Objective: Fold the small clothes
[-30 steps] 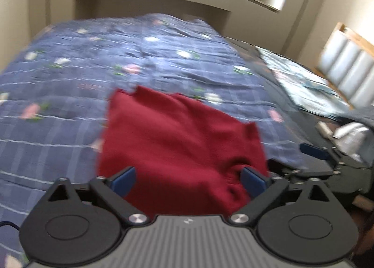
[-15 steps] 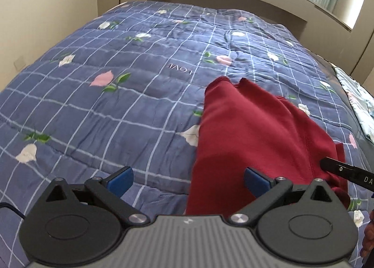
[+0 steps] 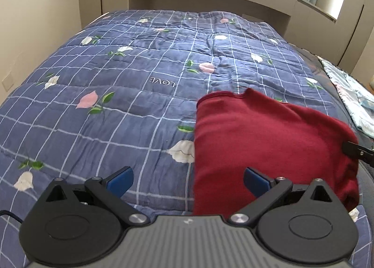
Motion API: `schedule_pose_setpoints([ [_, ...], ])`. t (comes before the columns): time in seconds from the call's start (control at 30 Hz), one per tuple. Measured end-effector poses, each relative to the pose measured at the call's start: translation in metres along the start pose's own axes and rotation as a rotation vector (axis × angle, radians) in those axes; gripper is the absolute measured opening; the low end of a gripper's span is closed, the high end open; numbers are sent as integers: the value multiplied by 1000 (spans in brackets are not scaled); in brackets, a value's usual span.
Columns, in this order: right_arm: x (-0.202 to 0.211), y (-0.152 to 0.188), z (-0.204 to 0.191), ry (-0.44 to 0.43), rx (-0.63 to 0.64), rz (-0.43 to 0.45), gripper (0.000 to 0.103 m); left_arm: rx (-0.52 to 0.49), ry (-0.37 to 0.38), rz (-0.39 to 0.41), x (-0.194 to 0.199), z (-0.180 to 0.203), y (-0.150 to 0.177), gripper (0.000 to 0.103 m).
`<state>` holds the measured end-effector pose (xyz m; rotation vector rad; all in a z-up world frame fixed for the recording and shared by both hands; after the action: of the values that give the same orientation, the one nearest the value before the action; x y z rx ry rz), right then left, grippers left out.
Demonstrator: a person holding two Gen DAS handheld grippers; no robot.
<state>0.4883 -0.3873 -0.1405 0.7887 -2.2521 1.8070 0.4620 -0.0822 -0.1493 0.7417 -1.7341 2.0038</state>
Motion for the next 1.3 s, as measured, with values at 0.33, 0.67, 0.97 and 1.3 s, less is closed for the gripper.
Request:
schedule_pose_setpoints([
  [0.33, -22, 33, 1, 32, 14, -62, 27, 16, 13, -26, -31, 2, 23, 103],
  [0.67, 11, 36, -19, 51, 116, 24, 99, 29, 12, -79, -33, 0, 14, 103],
  [0.97, 17, 71, -16, 209, 181, -1, 102, 60, 20, -88, -34, -1, 20, 102],
  [1.3, 25, 74, -22, 248, 120, 24, 102, 84, 57, -83, -26, -8, 23, 102],
])
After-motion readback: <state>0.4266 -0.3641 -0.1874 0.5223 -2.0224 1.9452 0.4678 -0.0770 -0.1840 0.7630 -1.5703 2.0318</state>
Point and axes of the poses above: each gripper's, at about its wrist camera, not at the fingertips, and x roughly against the way its jaws point, z to its right, y to its underside, the point moved 4 cm from there along -x, roughly the way its jaws point, and after that the axes turned 14 degrees about z, right-handed, at the moved point
